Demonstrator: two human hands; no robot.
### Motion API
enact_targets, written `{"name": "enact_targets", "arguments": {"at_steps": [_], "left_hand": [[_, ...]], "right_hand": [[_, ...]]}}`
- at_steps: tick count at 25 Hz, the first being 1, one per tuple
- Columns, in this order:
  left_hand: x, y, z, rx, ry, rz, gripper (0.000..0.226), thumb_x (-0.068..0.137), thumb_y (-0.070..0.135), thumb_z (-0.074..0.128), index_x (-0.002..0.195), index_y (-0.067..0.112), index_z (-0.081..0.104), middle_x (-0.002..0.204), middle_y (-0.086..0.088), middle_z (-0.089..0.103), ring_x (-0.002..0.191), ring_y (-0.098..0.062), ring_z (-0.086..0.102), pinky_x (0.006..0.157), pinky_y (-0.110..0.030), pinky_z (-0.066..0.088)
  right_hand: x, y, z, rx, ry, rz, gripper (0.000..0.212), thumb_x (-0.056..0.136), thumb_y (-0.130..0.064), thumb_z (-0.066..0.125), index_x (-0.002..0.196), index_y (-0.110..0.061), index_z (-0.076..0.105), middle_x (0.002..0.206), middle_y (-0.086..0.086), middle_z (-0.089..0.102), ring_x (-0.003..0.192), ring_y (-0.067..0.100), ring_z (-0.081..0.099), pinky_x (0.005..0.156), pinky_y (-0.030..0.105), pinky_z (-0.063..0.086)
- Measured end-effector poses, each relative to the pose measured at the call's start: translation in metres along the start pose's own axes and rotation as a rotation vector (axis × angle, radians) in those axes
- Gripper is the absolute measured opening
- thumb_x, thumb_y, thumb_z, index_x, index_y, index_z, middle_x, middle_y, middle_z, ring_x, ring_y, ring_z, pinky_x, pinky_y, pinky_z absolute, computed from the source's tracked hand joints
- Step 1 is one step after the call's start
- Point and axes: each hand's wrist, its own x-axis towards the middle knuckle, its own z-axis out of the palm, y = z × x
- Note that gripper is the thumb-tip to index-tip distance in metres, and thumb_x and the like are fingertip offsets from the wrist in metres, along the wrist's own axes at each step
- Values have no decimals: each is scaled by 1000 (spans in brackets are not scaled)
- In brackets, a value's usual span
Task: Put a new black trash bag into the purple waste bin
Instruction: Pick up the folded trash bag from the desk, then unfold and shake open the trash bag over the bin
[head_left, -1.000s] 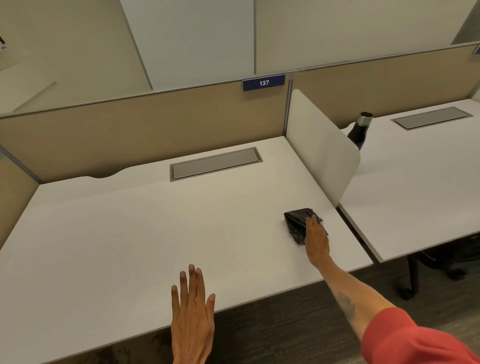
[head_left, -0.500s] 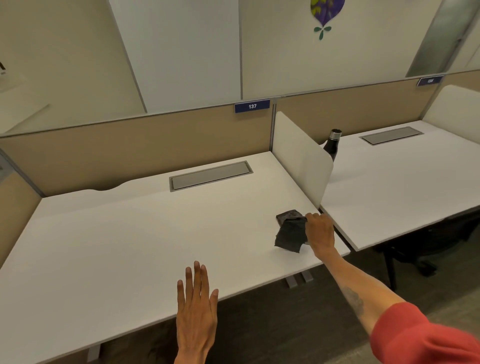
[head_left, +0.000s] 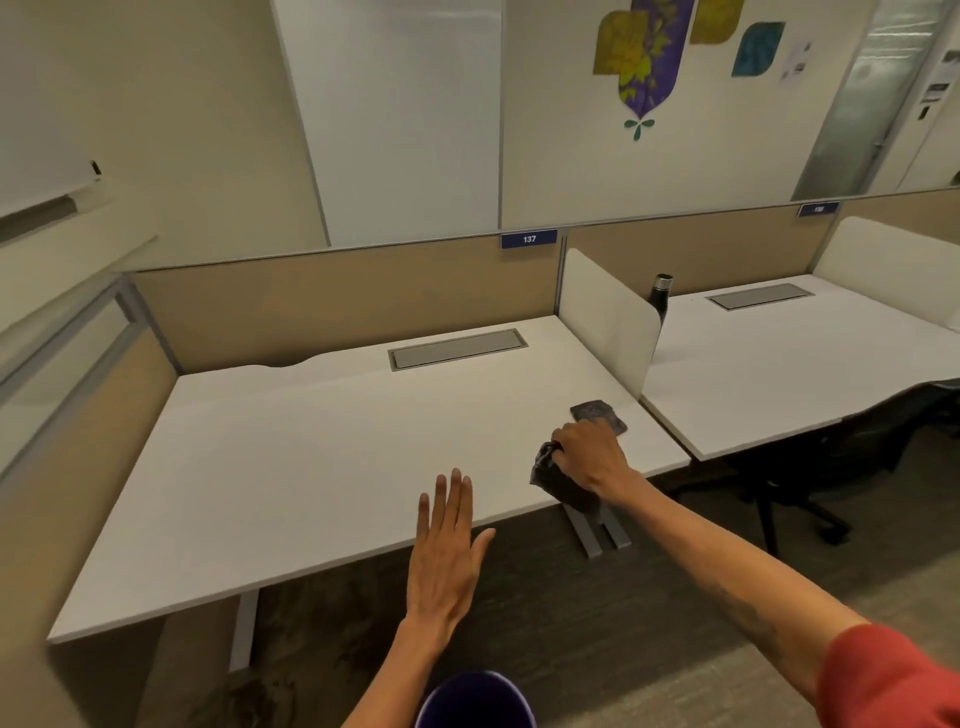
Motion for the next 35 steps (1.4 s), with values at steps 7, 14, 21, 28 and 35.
{"name": "enact_targets", "arguments": {"at_steps": [7,14,21,28,35], "left_hand": [[-35,14,-35,-369,-99,-9,101,90,59,58,157,24,-10,163,6,-16,152,-14,-19,124,-38,-14],[-62,20,-53,-793,-81,-253,28,88,36,73,113,25,69,103,13,73,97,-9,69,83,-8,49],[-71,33,-60,-1184,-39,-602,16,87,31,74,92,17,77,85,-3,78,84,-21,74,76,-31,59],[-58,67,-50,-1149,37,-755,26,89,36,71,98,12,73,90,-8,76,79,-17,73,73,-25,58],[-63,72,-49,-1180,82,-799,51,99,52,47,83,10,71,83,-11,74,75,-24,71,68,-29,55]], "right_hand": [[-78,-88,-65,200,-190,-262,24,94,-30,54,98,-13,71,98,4,72,86,22,65,81,39,51],[-86,-61,-97,655,28,-30,24,89,-32,53,98,-20,71,96,1,73,88,20,65,81,42,55],[-103,-40,-30,613,25,291,49,96,-26,61,143,-19,49,142,11,56,128,32,52,106,53,44],[-172,-110,-20,1082,-250,71,46,97,-52,55,135,-26,56,124,-1,67,108,13,66,81,13,51],[-171,-93,-16,1198,-277,148,15,98,-28,59,97,-23,74,90,0,76,82,9,71,69,28,55]]}}
